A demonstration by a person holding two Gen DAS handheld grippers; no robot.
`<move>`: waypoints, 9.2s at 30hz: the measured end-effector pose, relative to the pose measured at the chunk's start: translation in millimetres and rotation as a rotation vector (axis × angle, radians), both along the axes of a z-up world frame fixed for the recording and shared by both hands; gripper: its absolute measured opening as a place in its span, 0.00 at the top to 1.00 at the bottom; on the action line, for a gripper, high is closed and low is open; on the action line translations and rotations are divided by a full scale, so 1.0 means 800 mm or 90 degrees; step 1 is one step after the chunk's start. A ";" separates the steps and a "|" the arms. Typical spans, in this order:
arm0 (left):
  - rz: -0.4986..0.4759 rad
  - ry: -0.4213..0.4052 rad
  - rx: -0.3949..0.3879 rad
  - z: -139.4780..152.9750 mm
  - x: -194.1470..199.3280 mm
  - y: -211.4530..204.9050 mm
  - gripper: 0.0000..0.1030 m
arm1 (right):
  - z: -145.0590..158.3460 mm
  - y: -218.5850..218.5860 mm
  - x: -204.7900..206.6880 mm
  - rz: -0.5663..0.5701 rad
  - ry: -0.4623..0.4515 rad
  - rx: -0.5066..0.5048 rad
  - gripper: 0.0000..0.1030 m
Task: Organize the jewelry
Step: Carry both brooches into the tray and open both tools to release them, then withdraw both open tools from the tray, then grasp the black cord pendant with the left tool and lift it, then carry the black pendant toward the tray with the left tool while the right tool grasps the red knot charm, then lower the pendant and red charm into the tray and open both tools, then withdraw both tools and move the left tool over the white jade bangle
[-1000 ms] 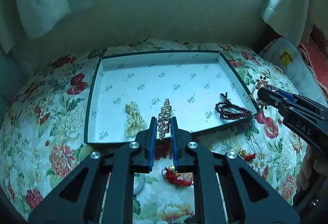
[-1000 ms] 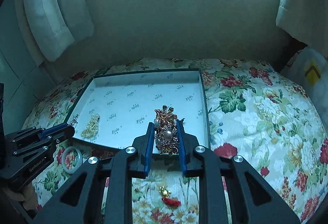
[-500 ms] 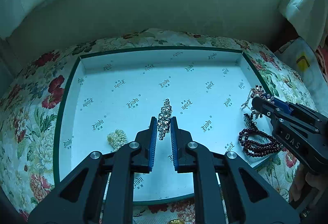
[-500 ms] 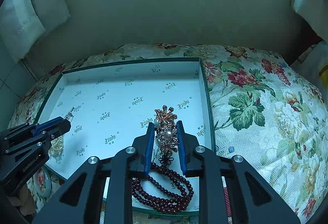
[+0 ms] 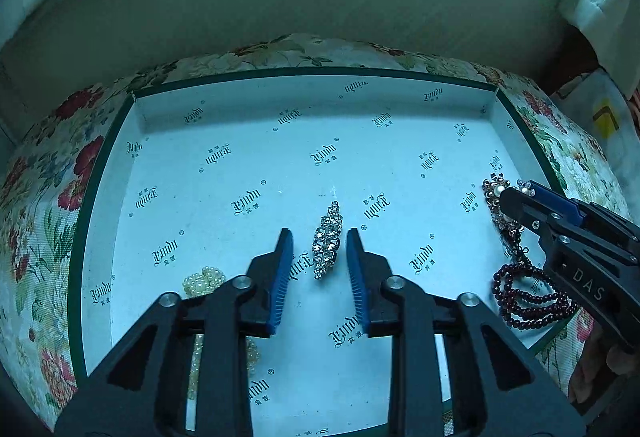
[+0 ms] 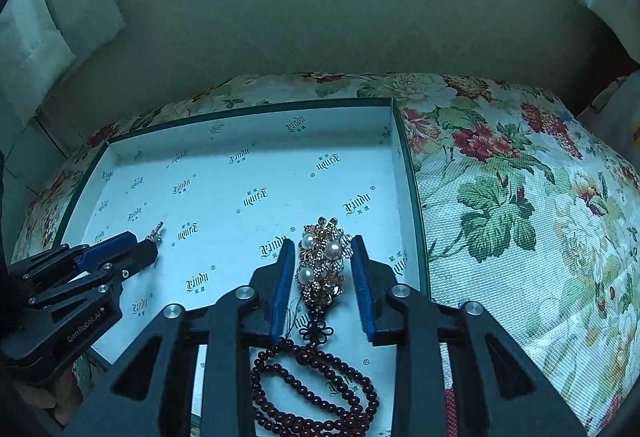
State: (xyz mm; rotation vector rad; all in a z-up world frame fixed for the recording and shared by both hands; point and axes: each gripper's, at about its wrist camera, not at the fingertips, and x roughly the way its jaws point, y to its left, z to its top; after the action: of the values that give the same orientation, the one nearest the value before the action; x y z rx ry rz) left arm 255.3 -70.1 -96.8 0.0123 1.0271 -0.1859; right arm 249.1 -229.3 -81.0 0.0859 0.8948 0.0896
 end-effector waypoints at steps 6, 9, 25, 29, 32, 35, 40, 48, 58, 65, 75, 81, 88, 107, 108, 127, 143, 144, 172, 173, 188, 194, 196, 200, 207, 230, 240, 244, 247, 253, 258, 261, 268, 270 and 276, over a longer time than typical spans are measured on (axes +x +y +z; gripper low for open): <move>0.006 -0.005 -0.011 0.013 -0.008 0.005 0.52 | 0.018 -0.002 -0.012 0.000 -0.026 0.010 0.58; 0.006 -0.012 -0.020 0.026 -0.019 0.009 0.49 | 0.036 -0.001 -0.029 0.003 -0.046 0.016 0.58; 0.005 0.002 -0.026 0.056 -0.172 0.038 0.49 | 0.040 -0.011 -0.191 0.020 -0.019 0.006 0.58; -0.001 0.008 -0.021 0.055 -0.214 0.041 0.49 | 0.034 -0.013 -0.229 0.018 -0.002 0.008 0.58; -0.007 0.010 -0.012 0.052 -0.242 0.041 0.49 | 0.023 -0.011 -0.252 0.019 0.014 0.009 0.58; -0.014 0.018 -0.008 0.047 -0.268 0.038 0.49 | 0.010 -0.012 -0.272 0.019 0.031 0.010 0.58; -0.025 0.031 -0.002 0.035 -0.299 0.030 0.49 | -0.007 -0.015 -0.302 0.015 0.051 0.010 0.58; -0.059 0.037 0.008 0.026 -0.327 0.006 0.50 | -0.013 -0.025 -0.327 0.005 0.065 0.013 0.58; -0.070 0.048 0.030 0.010 -0.329 -0.014 0.60 | -0.013 -0.036 -0.334 0.009 0.071 0.005 0.58; -0.082 0.039 0.047 0.005 -0.331 -0.021 0.67 | -0.012 -0.042 -0.331 0.009 0.071 0.014 0.58; -0.104 0.026 0.049 0.004 -0.339 -0.023 0.84 | -0.018 -0.039 -0.330 0.009 0.078 0.021 0.58; -0.094 0.015 0.039 0.013 -0.343 -0.013 0.84 | -0.018 -0.037 -0.330 0.010 0.077 0.020 0.58; -0.066 -0.005 0.030 0.028 -0.342 0.010 0.84 | -0.017 -0.031 -0.330 0.017 0.076 0.020 0.58; 0.030 -0.016 0.009 0.038 -0.311 0.095 0.84 | -0.007 0.011 -0.258 0.053 0.047 -0.013 0.58; 0.032 -0.016 0.008 0.038 -0.310 0.098 0.84 | -0.008 0.011 -0.254 0.052 0.047 -0.013 0.58; 0.042 -0.015 0.001 0.035 -0.298 0.112 0.84 | -0.024 0.016 -0.205 0.041 0.053 -0.036 0.76; 0.046 -0.019 -0.010 0.038 -0.295 0.119 0.84 | -0.011 0.012 -0.233 0.032 0.031 -0.016 0.89; 0.046 -0.020 -0.010 0.040 -0.296 0.118 0.84 | -0.008 0.012 -0.236 0.032 0.028 -0.014 0.89; 0.014 -0.133 -0.030 0.120 -0.189 0.084 0.84 | 0.082 0.048 -0.161 0.062 -0.088 0.022 0.89; 0.016 -0.138 -0.027 0.122 -0.181 0.083 0.84 | 0.084 0.049 -0.153 0.061 -0.093 0.021 0.89; 0.039 -0.123 -0.018 0.085 -0.038 0.091 0.84 | 0.052 0.055 -0.031 0.039 -0.078 -0.007 0.89; 0.049 -0.093 -0.013 0.057 -0.003 0.090 0.84 | 0.018 0.055 -0.005 0.030 -0.038 -0.027 0.89; 0.051 -0.083 -0.007 0.048 0.003 0.089 0.84 | 0.009 0.054 -0.001 0.027 -0.025 -0.030 0.89; 0.054 -0.058 0.000 0.032 0.010 0.087 0.84 | -0.001 0.056 0.001 0.028 -0.016 -0.036 0.89; 0.063 -0.030 0.006 0.016 0.017 0.088 0.81 | -0.006 0.054 0.004 0.030 0.000 -0.021 0.88; 0.066 -0.050 -0.007 0.040 -0.020 0.095 0.39 | 0.017 0.046 -0.017 0.024 -0.024 -0.006 0.50; 0.085 -0.049 -0.021 0.054 -0.070 0.116 0.37 | 0.038 0.043 -0.071 0.028 -0.047 0.008 0.50; 0.086 -0.036 -0.023 0.050 -0.096 0.120 0.35 | 0.036 0.047 -0.102 0.037 -0.038 0.009 0.50; 0.085 -0.027 -0.024 0.046 -0.115 0.121 0.34 | 0.031 0.052 -0.126 0.043 -0.032 0.000 0.50; 0.090 -0.020 -0.018 0.041 -0.151 0.124 0.34 | 0.020 0.063 -0.166 0.057 -0.015 0.001 0.50; 0.097 -0.011 -0.023 0.038 -0.178 0.128 0.34 | 0.008 0.073 -0.188 0.072 0.004 0.003 0.50; 0.095 -0.006 -0.018 0.034 -0.189 0.127 0.34 | 0.002 0.074 -0.202 0.077 0.011 0.001 0.51; 0.103 0.012 -0.014 0.018 -0.196 0.130 0.34 | -0.014 0.071 -0.223 0.080 0.032 -0.010 0.55; 0.101 0.013 -0.012 0.017 -0.194 0.129 0.34 | -0.017 0.069 -0.224 0.078 0.035 -0.010 0.55; 0.097 0.015 -0.012 0.014 -0.184 0.120 0.34 | -0.019 0.067 -0.222 0.076 0.036 -0.007 0.55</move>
State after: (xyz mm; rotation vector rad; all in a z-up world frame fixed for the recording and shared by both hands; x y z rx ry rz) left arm 108.0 25.8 -85.6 -0.0846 1.0452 -0.0575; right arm 71.6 -175.9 -96.0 0.0246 0.9560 0.1939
